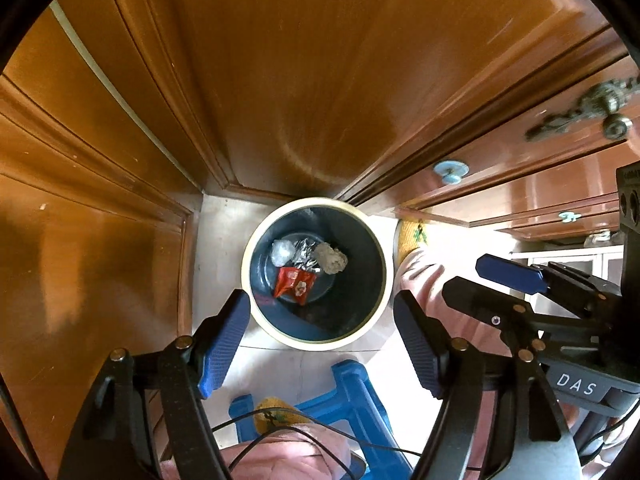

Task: Collect trash
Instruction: 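Raise both tools back toward the remaining trash on the counter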

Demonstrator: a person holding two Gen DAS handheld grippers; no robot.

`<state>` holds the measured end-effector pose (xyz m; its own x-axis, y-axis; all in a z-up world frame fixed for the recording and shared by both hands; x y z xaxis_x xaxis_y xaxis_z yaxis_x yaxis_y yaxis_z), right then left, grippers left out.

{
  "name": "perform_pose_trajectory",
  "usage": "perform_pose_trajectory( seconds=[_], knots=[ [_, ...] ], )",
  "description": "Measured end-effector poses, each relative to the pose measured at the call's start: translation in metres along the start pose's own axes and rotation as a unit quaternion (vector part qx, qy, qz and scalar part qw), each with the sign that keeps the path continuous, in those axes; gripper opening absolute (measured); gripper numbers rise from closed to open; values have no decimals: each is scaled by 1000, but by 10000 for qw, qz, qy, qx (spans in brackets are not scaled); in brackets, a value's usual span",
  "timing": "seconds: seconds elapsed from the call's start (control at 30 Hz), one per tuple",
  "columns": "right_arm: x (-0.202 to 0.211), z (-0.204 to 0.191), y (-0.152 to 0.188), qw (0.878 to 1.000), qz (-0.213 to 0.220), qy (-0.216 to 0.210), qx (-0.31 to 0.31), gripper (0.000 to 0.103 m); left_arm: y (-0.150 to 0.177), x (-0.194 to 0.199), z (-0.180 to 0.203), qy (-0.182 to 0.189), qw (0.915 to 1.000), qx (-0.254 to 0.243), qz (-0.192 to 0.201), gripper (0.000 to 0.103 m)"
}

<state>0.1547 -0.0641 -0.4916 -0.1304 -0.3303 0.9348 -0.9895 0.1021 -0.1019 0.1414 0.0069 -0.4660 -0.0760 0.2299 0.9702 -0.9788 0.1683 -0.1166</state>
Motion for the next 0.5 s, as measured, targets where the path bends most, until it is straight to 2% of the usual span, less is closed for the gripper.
perform_pose_trajectory(
  seconds=[0.17, 0.37, 0.5],
  knots=[
    [35, -14, -1, 9996, 214, -24, 163, 52, -2, 36, 10, 233, 9993, 11, 303, 72],
    [90, -33, 0, 9962, 675, 21, 545, 52, -3, 86, 29, 440, 9970, -142, 625, 73],
    [132, -41, 1, 9934, 938, -145, 642, 52, -5, 126, 45, 528, 9942, -236, 908, 73]
  ],
)
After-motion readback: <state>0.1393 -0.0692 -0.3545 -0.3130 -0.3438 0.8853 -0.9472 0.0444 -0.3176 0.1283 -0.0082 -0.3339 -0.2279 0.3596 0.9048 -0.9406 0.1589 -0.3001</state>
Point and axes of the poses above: each gripper's, at about its wrist camera, not at the fingertips, and x roughly against the way its jaws point, z to its right, y to its underside, the point moved 8 cm from there along -x, roughly the way its jaws point, and after that the axes turned 4 degrees about -x, right-handed, at the moved point
